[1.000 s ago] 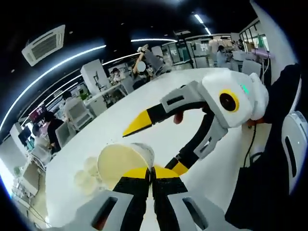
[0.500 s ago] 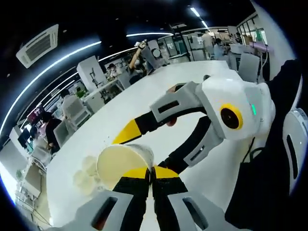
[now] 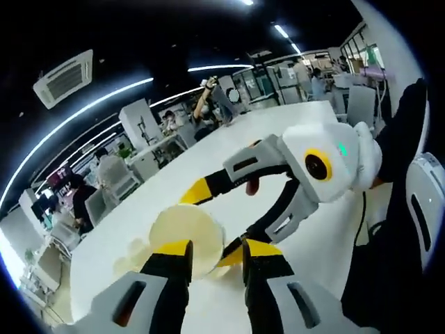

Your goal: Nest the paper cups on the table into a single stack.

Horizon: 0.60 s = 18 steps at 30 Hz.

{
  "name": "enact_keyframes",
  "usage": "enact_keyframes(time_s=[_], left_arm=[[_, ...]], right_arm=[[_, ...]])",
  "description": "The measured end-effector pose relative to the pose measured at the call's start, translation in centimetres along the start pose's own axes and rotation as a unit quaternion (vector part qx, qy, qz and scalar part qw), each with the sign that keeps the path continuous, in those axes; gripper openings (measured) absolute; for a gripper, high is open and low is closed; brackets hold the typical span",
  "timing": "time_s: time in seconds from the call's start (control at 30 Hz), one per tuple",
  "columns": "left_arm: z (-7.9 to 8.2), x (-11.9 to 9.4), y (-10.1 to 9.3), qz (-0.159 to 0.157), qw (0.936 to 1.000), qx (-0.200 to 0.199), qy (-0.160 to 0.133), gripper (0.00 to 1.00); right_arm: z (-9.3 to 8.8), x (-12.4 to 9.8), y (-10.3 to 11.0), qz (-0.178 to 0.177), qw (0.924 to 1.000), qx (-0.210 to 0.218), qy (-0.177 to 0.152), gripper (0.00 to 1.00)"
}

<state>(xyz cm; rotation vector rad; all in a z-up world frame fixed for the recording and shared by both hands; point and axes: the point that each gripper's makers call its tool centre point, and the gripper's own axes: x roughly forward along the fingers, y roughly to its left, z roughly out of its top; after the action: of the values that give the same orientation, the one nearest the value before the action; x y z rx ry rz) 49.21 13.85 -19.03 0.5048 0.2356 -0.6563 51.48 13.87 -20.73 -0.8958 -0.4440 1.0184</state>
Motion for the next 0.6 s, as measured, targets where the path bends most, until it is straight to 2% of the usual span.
enact_keyframes(time_s=[0.07,0.13,0.17,0.2,0.23,0.3,0.4,0.5,0.6], left_arm=[[0.2,-0.6,0.9,0.017,0.9991,-0.026,-0.027,0.36],[0.5,-1.6,2.0,0.037,0.9945,-0.065,-0.073,0.38],[0.4,-1.8,2.2,0.042,0.9933,-0.073,-0.079,0.40],[0.1,-2.5,2.9,0.059,0.9877,-0.101,-0.104,0.41],[0.0,-3.0,3.4,0.072,0.9833,-0.109,-0.126,0.43],[-0.7,-3.8,4.3,0.100,0.9750,-0.128,-0.151,0.48],[-2.1,-4.6,4.3,0.115,0.9693,-0.145,-0.163,0.50],[-3.2,-5.2,4.3,0.122,0.9658,-0.158,-0.165,0.50],[-4.2,-5.3,4.4,0.130,0.9637,-0.169,-0.160,0.49]], right_arm=[[-0.1,-0.1,-0.3,-0.003,0.9998,0.017,-0.006,0.45],[-0.1,-0.2,-0.6,-0.004,0.9990,0.042,-0.016,0.44],[-0.1,-0.2,-0.7,-0.005,0.9986,0.049,-0.019,0.44],[-0.1,0.0,-1.2,-0.003,0.9966,0.076,-0.030,0.44],[-0.3,0.0,-1.5,-0.002,0.9943,0.100,-0.037,0.44],[-0.3,-0.1,-2.0,0.003,0.9871,0.148,-0.061,0.44],[0.0,-0.2,-2.7,0.014,0.9719,0.215,-0.095,0.44],[0.4,-0.3,-3.3,0.020,0.9585,0.255,-0.127,0.44],[0.4,-0.3,-3.5,0.023,0.9498,0.276,-0.146,0.44]])
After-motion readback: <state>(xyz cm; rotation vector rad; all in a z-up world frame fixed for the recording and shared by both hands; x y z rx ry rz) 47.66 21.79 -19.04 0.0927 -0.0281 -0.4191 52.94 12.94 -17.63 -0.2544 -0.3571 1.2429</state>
